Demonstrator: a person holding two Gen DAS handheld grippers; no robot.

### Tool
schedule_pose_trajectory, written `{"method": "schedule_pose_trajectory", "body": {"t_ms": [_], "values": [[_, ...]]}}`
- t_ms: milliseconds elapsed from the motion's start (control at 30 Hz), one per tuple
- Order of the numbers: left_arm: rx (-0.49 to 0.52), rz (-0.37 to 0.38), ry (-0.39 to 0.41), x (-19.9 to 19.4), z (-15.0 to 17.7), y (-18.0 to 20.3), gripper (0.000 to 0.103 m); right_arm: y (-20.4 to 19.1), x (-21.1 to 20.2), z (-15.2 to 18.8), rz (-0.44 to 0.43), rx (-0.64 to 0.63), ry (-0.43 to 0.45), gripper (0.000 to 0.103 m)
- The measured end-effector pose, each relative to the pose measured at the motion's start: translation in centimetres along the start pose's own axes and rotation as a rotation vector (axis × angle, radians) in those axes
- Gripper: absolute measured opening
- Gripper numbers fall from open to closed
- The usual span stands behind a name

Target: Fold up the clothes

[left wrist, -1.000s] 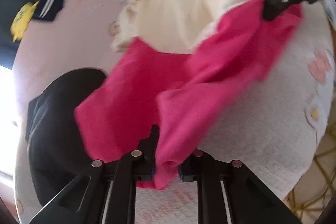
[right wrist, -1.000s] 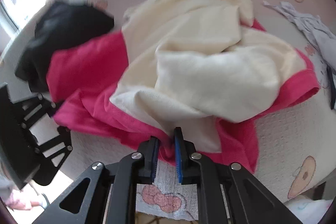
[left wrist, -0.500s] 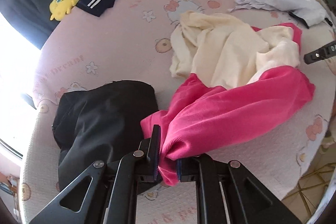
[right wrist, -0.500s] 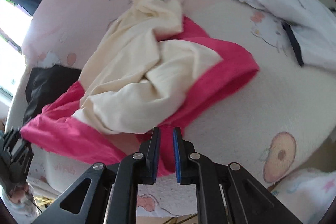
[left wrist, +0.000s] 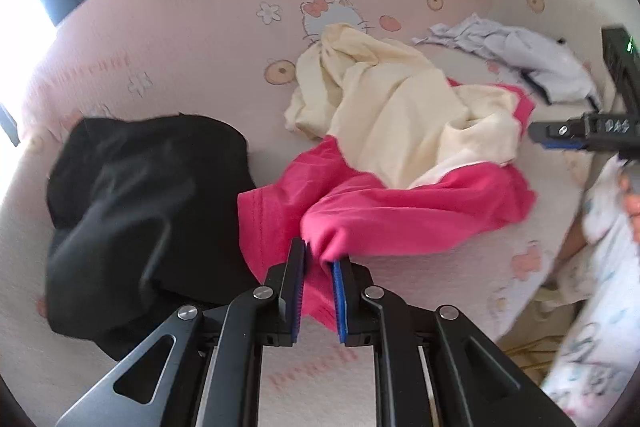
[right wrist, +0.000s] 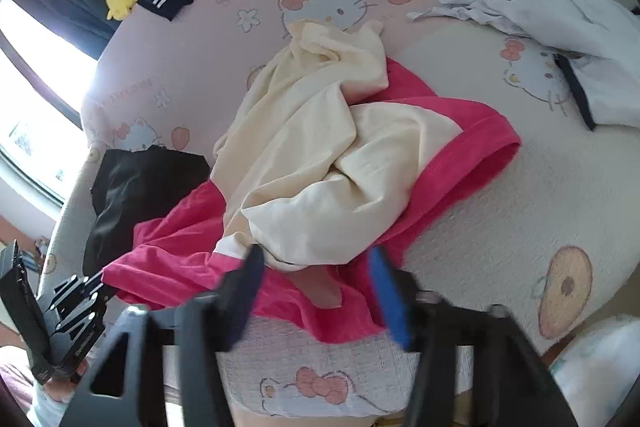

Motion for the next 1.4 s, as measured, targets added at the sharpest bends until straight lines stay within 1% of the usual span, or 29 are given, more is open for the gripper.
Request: {"method": "schedule_pose_trajectory", "body": {"t_ms": [33,167,300,367,467,500,600,700,767,800,833,867,900,933,967,1000,1033,1067,1100,1133,1200,1267,1367,1400], "values": [[-0.007,0.010,0.000,-0.2,0.0,0.0,0.011,0.0,-0.1,0.2,0.003,0.013,-0.008,0.065],[-0.029,0.025,0.013,-1.5,0.6,0.0,0.011,0.1,-0.1,1.3,-0.016,0.070,-0.049,0.067],[-0.072,0.086,0.010,-2.6,1.2,-0.2,0.011,-0.4,-0.2,1.8,-0.009,0.073,-0.064,0.067],[-0.107,0.119,0.016,-3.1,1.5,-0.6,0.011,-0.9,-0.3,1.9,0.004,0.050,-0.066,0.067],[-0.180,0.199,0.035,-3.4,1.6,-1.4,0.011,-1.7,-0.5,2.0,0.010,0.038,-0.064,0.067],[-0.204,0.208,0.043,-3.4,1.7,-1.6,0.012,-2.0,-0.6,2.0,0.008,0.035,-0.059,0.067],[-0.252,0.195,0.060,-3.1,1.7,-2.2,0.012,-2.9,-0.9,1.8,0.020,0.018,-0.057,0.067],[-0.291,0.198,0.051,-2.2,1.9,-2.4,0.012,-3.8,-1.3,1.7,0.043,-0.014,-0.051,0.067],[-0.317,0.214,0.037,-1.3,2.1,-2.5,0.012,-4.5,-1.2,1.6,0.053,-0.034,-0.054,0.067],[-0.333,0.237,0.028,-0.7,2.2,-2.5,0.012,-4.9,-1.1,1.5,0.057,-0.044,-0.057,0.068],[-0.353,0.277,0.016,-0.1,2.3,-2.4,0.012,-5.3,-1.0,1.5,0.060,-0.056,-0.064,0.068],[-0.374,0.320,0.000,0.5,2.4,-2.4,0.014,-5.8,-0.7,1.6,0.062,-0.068,-0.073,0.068],[-0.401,0.356,-0.025,1.2,2.5,-2.4,0.019,-6.3,-0.4,1.6,0.063,-0.081,-0.083,0.069],[-0.425,0.376,-0.043,1.8,2.7,-2.4,0.041,-6.7,0.0,1.6,0.063,-0.094,-0.093,0.069],[-0.445,0.390,-0.046,2.1,2.7,-2.5,0.068,-7.2,0.4,1.7,0.064,-0.107,-0.103,0.069],[-0.464,0.410,-0.042,2.2,2.8,-2.6,0.077,-7.6,0.8,1.7,0.068,-0.123,-0.111,0.069],[-0.482,0.437,-0.030,2.1,2.8,-2.6,0.080,-7.9,1.1,1.8,0.074,-0.141,-0.117,0.069],[-0.499,0.461,-0.023,2.1,2.9,-2.7,0.080,-8.3,1.4,1.8,0.080,-0.159,-0.123,0.069],[-0.516,0.469,-0.024,2.1,2.9,-2.9,0.080,-8.6,1.8,1.9,0.085,-0.176,-0.132,0.069],[-0.526,0.457,-0.025,2.2,3.0,-3.1,0.080,-8.8,2.1,2.0,0.087,-0.184,-0.145,0.069],[-0.530,0.409,-0.024,2.2,3.3,-3.5,0.080,-8.7,2.6,2.4,0.082,-0.163,-0.163,0.069],[-0.501,0.345,-0.030,2.2,3.7,-3.6,0.080,-8.3,2.7,2.8,0.109,-0.147,-0.143,0.069],[-0.423,0.266,-0.050,2.4,4.5,-3.3,0.080,-8.7,2.9,3.1,0.180,-0.238,-0.133,0.069],[-0.405,0.248,-0.059,2.5,4.8,-3.2,0.080,-8.9,3.2,3.3,0.201,-0.275,-0.148,0.069]]}}
Point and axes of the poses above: each gripper's, at about its wrist camera, not at the fingertips, and x roughly the way its jaws point, y to its right, z to its underside, the point moved 6 cm from there along x, roughly the way its jaws point, and after that the axes turned 7 degrees about -y, right-handed, at the moved point
